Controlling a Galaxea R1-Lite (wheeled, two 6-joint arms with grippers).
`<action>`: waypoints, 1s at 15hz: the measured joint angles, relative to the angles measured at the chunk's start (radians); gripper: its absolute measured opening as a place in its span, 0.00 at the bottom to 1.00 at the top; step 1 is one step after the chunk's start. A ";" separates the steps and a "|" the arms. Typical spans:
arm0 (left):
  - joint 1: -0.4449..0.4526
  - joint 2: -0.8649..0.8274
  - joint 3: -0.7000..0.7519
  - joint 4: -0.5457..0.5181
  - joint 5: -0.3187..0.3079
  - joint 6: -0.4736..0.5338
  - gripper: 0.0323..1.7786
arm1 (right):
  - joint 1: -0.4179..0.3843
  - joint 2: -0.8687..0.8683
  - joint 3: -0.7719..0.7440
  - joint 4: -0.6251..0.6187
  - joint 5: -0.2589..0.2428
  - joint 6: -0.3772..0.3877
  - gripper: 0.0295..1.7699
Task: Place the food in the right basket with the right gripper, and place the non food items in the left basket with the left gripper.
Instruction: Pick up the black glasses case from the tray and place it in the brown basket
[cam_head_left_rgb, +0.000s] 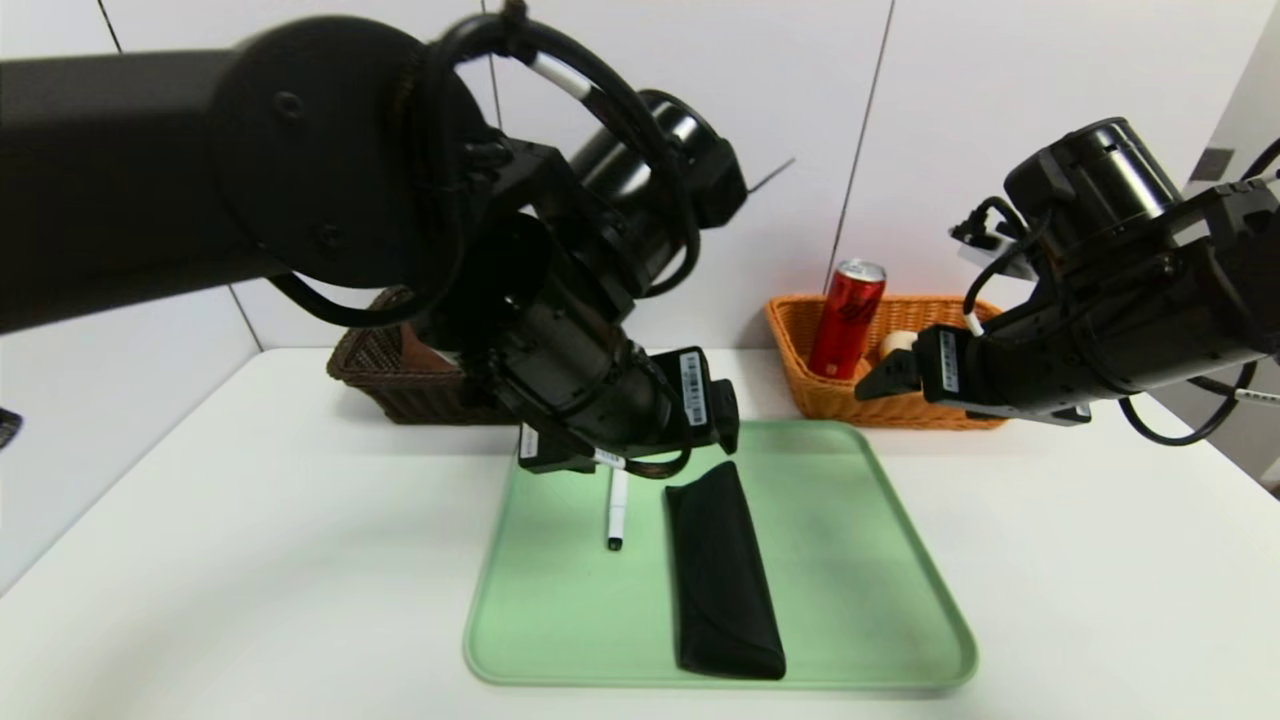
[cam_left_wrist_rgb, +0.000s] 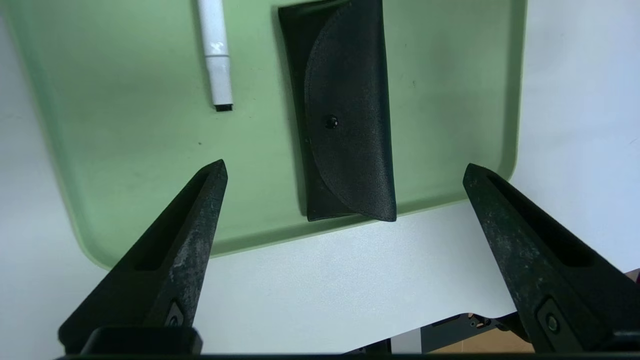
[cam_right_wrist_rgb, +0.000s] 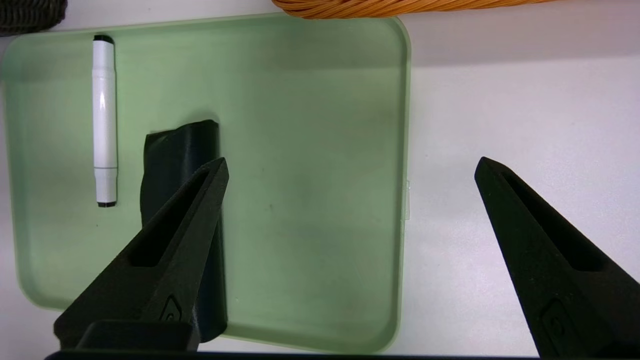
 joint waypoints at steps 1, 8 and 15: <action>-0.014 0.020 -0.002 -0.001 0.002 -0.001 0.94 | 0.000 -0.003 0.007 0.001 -0.007 -0.002 0.96; -0.084 0.131 -0.003 0.000 0.072 0.012 0.95 | -0.052 -0.061 0.162 -0.005 -0.141 -0.184 0.96; -0.096 0.217 -0.010 -0.041 0.089 0.034 0.95 | -0.068 -0.136 0.251 -0.016 -0.145 -0.188 0.96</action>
